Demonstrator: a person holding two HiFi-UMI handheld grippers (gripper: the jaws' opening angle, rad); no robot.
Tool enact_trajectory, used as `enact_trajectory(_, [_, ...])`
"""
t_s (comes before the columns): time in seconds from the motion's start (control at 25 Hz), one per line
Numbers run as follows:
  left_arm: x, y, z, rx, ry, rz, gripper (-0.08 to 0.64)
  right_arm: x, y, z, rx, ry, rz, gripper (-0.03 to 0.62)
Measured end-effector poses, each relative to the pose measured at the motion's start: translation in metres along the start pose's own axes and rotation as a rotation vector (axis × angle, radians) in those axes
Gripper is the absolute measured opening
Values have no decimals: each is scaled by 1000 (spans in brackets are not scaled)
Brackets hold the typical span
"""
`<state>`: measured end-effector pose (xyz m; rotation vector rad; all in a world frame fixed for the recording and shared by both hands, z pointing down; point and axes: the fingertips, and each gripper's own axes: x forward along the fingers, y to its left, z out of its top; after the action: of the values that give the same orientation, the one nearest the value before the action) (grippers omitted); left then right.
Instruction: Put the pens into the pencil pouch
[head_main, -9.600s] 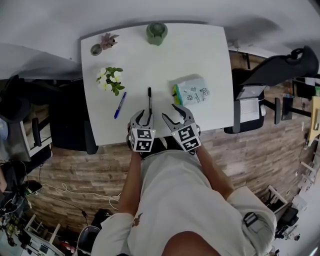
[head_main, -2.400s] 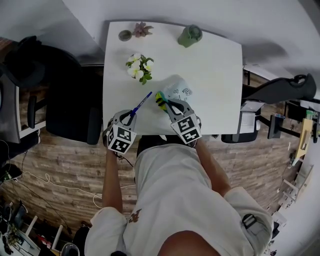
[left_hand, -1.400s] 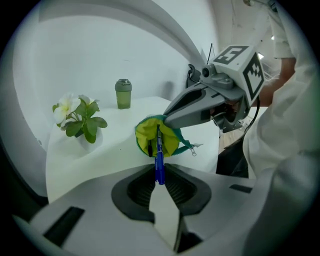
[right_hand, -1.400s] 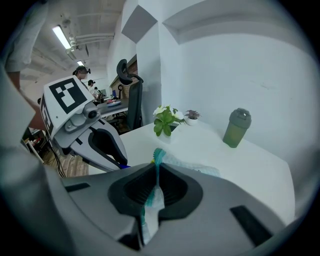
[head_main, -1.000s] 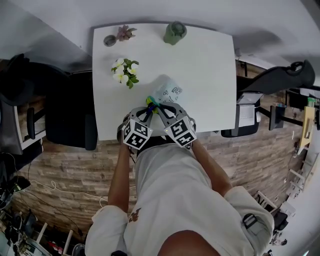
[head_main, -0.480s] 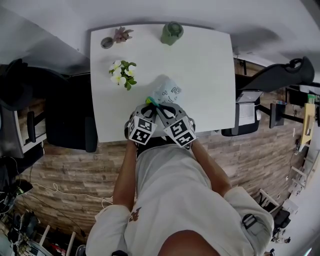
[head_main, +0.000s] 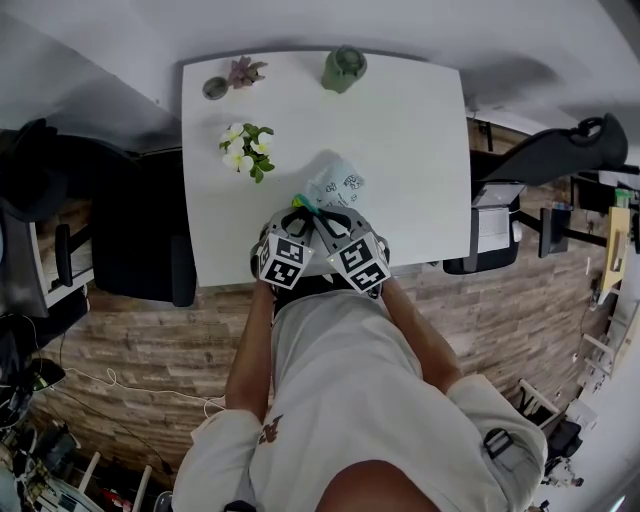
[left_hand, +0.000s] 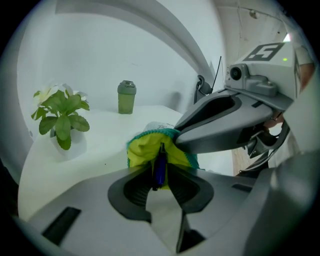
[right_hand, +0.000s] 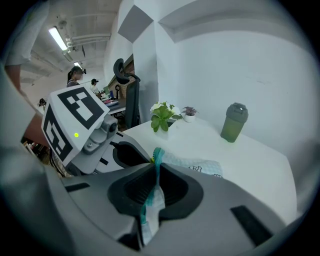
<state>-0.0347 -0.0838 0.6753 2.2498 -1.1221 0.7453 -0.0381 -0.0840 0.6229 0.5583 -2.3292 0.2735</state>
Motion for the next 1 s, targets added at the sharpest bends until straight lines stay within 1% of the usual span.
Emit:
enact_trajectory(0.08, [-3,0,-2,-7,-1,-2,122,1,0,-3,-2,11,-4,29])
enact_trajectory(0.28, [-14,5,-3,-10,-15,19,163,4,-1,-8,-8,28,-16,41])
enact_trajectory(0.48, [-28,12,-9,-13,-15,64,176,7,-1,-9,-2,29,-30,57])
enact_trajectory(0.6, [-40,16,-8,-6,-31,86,181,6,0,-8,1,21,-39,69])
enact_trajectory(0.76, [-62,20,7,21,-86,116,212,-1,2,5,28,-46,-65,94])
enact_trajectory(1.0, [-97,30,51,72,-217,162,241,-30,-12,39,43,-174,-167,155])
